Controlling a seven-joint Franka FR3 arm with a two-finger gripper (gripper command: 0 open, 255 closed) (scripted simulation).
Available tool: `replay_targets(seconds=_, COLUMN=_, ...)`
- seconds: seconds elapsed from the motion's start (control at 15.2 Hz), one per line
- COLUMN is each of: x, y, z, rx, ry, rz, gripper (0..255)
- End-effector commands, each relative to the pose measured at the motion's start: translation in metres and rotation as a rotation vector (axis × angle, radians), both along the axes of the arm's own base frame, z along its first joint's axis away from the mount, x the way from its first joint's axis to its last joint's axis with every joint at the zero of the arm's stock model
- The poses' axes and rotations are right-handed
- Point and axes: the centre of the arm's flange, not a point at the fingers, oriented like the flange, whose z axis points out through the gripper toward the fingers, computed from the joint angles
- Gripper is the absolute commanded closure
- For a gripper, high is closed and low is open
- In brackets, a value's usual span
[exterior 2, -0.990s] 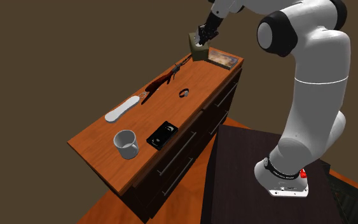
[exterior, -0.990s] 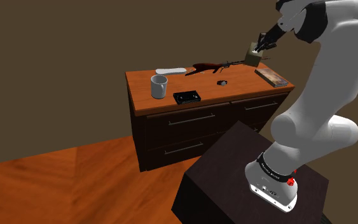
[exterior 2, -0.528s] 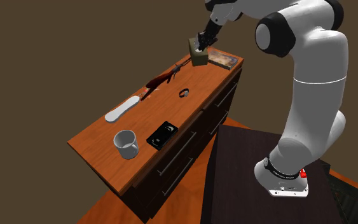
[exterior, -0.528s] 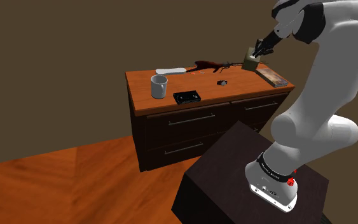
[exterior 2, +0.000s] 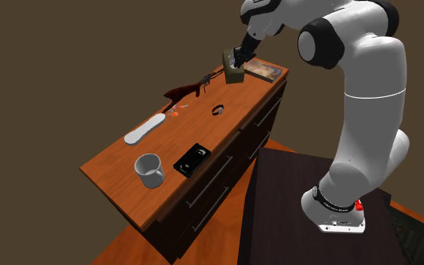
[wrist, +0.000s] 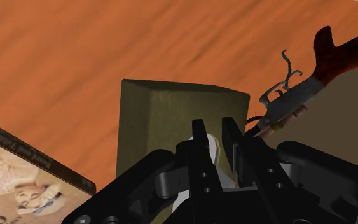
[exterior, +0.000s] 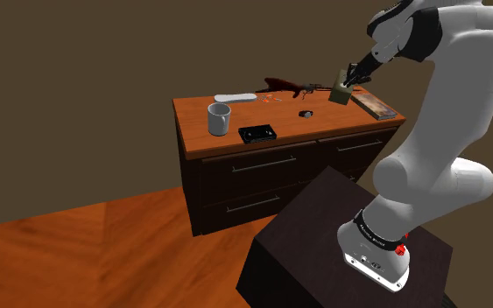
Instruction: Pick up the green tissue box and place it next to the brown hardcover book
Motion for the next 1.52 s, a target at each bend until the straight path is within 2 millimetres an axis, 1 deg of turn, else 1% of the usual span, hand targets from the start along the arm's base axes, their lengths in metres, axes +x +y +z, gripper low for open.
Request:
replay_targets(seconds=0.0, x=-0.001, y=0.000, z=-0.007, rx=0.000, ry=0.000, rz=0.000, gripper=255)
replay_targets(seconds=0.46, x=-0.001, y=0.000, z=-0.007, rx=0.000, ry=0.000, rz=0.000, gripper=255)
replay_targets(seconds=0.53, x=-0.001, y=0.000, z=-0.007, rx=0.000, ry=0.000, rz=0.000, gripper=0)
replay_targets(seconds=0.86, x=-0.001, y=0.000, z=-0.007, rx=0.000, ry=0.000, rz=0.000, gripper=0)
replay_targets(seconds=1.12, x=-0.021, y=-0.003, z=0.039, rx=0.000, ry=0.000, rz=0.000, gripper=0)
replay_targets(seconds=1.45, x=-0.021, y=-0.003, z=0.039, rx=0.000, ry=0.000, rz=0.000, gripper=0)
